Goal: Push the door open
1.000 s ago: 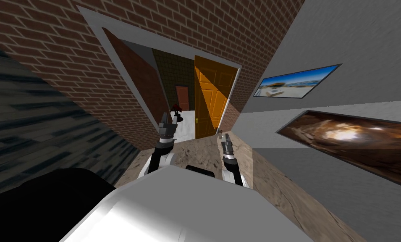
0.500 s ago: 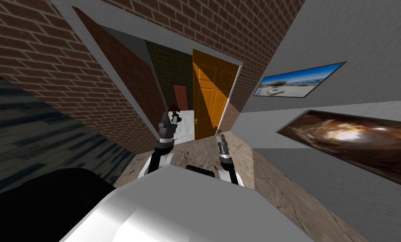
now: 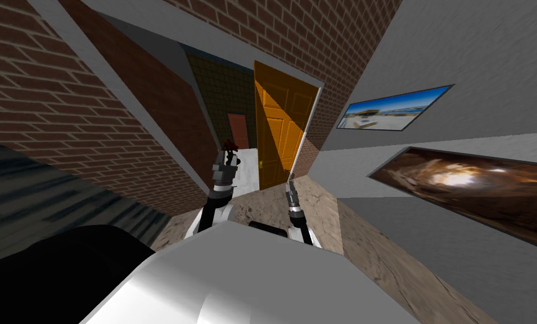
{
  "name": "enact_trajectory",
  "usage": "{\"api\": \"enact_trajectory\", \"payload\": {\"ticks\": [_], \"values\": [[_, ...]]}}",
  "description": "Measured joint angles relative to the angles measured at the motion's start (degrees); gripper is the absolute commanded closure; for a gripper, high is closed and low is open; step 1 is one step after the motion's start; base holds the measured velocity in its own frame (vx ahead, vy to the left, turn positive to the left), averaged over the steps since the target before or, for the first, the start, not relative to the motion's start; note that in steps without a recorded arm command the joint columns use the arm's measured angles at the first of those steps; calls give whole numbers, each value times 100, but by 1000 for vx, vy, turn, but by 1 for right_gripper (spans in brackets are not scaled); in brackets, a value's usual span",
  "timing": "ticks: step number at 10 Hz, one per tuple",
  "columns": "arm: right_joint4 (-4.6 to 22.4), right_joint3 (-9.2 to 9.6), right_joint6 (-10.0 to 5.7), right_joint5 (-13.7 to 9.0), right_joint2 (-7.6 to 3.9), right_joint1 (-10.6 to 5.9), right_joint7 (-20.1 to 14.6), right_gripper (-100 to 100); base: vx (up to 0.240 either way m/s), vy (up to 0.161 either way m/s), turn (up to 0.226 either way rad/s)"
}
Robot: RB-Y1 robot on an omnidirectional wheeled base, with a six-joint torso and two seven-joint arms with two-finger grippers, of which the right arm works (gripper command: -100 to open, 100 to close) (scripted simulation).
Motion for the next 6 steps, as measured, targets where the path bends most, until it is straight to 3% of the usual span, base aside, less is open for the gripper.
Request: {"api": "enact_trajectory", "payload": {"ticks": [6], "values": [[657,363,-102,-56,-63,-292,-131,-100,88,46,-66]]}}
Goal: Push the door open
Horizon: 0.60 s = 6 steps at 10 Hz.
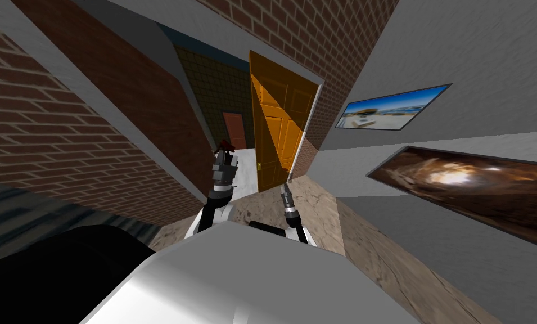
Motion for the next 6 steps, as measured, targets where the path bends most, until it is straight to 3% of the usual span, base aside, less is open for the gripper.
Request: {"api": "enact_trajectory", "payload": {"ticks": [3,6], "values": [[441,207,-87,-22,16,-191,-50,-100,119,87,-107],[826,464,-110,-67,-55,-385,-164,-100,121,78,-64]]}}
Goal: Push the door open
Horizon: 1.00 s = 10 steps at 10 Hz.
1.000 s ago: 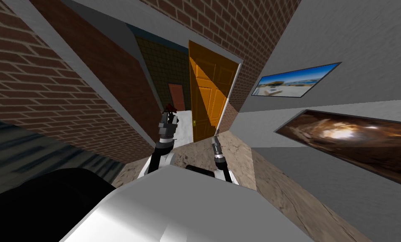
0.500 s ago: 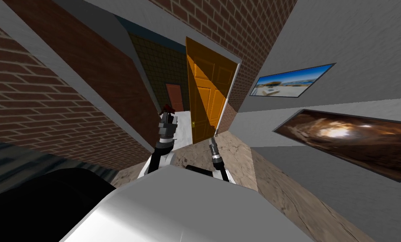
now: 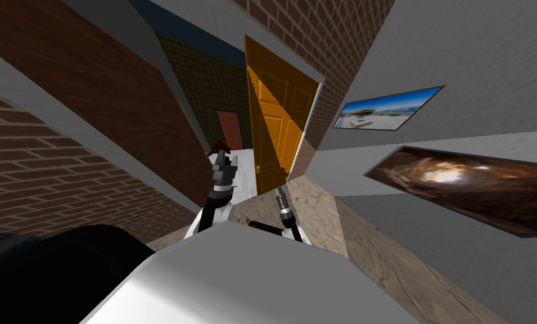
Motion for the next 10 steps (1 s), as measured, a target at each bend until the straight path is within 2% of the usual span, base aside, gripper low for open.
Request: {"api": "enact_trajectory", "payload": {"ticks": [3,5,10], "values": [[455,236,-84,-22,26,-192,-51,-100,128,70,-98],[665,412,-102,-47,-44,-270,-127,-100,118,72,-76],[1264,756,-189,-83,-37,-524,-213,-100,102,85,-72]]}}
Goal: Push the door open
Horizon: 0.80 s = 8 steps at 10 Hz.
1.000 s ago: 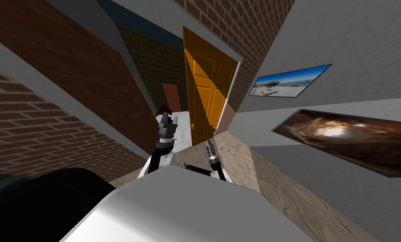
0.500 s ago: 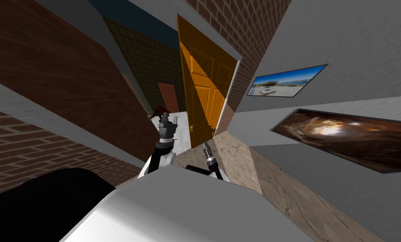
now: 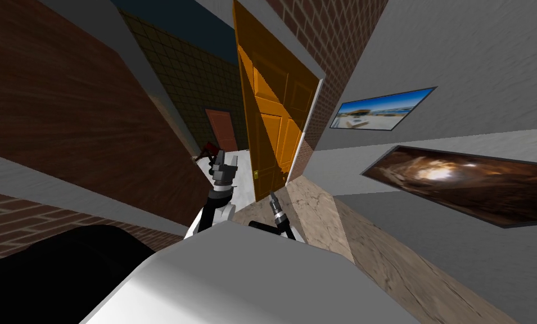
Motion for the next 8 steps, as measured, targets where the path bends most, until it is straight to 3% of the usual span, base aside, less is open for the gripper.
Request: {"api": "enact_trajectory", "payload": {"ticks": [6,8], "values": [[778,446,-101,-59,-27,-357,-146,-100,127,88,-79],[1109,590,-165,-77,13,-496,-178,-100,152,93,-84]]}}
